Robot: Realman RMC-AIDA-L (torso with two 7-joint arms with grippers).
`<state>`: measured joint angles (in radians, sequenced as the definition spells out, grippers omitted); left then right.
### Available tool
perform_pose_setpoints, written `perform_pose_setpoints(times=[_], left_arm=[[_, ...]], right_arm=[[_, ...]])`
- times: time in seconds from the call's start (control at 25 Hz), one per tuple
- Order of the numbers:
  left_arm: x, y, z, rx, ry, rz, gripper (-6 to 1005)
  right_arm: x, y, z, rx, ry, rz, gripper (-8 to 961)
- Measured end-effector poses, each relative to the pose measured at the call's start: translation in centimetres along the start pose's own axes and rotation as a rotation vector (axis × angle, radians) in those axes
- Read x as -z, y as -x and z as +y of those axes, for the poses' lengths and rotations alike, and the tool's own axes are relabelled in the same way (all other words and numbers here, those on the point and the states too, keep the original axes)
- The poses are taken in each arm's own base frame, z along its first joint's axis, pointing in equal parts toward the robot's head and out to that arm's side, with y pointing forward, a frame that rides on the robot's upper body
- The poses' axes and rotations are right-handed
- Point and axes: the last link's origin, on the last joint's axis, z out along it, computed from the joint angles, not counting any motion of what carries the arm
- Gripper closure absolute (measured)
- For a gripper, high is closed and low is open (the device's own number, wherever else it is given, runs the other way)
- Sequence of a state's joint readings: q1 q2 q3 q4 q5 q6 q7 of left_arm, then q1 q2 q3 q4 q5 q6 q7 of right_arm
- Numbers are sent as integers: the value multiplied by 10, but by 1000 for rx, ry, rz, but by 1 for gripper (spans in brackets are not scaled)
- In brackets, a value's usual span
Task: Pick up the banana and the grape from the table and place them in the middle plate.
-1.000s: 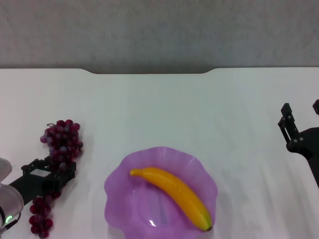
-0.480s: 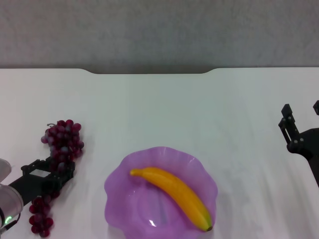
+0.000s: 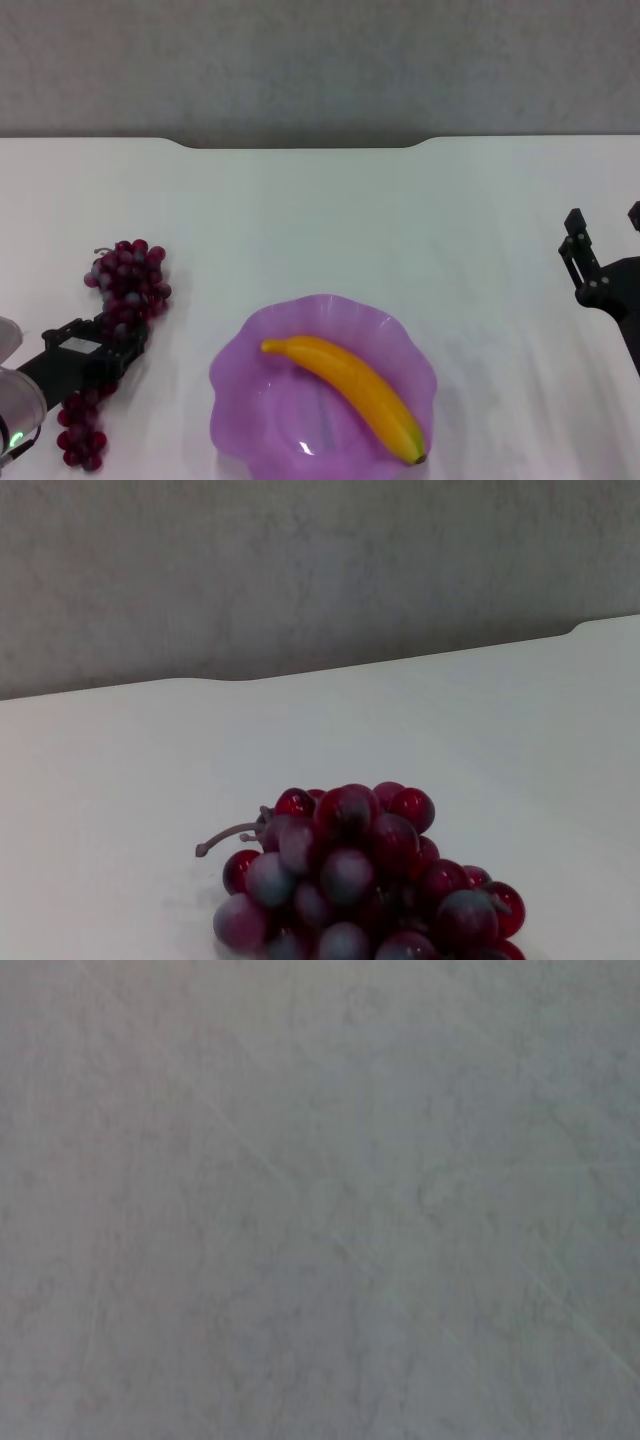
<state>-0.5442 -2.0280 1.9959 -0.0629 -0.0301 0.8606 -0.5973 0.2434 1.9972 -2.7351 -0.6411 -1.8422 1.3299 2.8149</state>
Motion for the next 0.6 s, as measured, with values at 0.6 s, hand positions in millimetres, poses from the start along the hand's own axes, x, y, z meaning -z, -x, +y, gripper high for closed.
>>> perform_pose_setpoints(times=[0.6], left_arm=[[0, 0, -1, 2, -6, -2, 516]], right_arm=[[0, 0, 0, 1, 0, 0, 311]])
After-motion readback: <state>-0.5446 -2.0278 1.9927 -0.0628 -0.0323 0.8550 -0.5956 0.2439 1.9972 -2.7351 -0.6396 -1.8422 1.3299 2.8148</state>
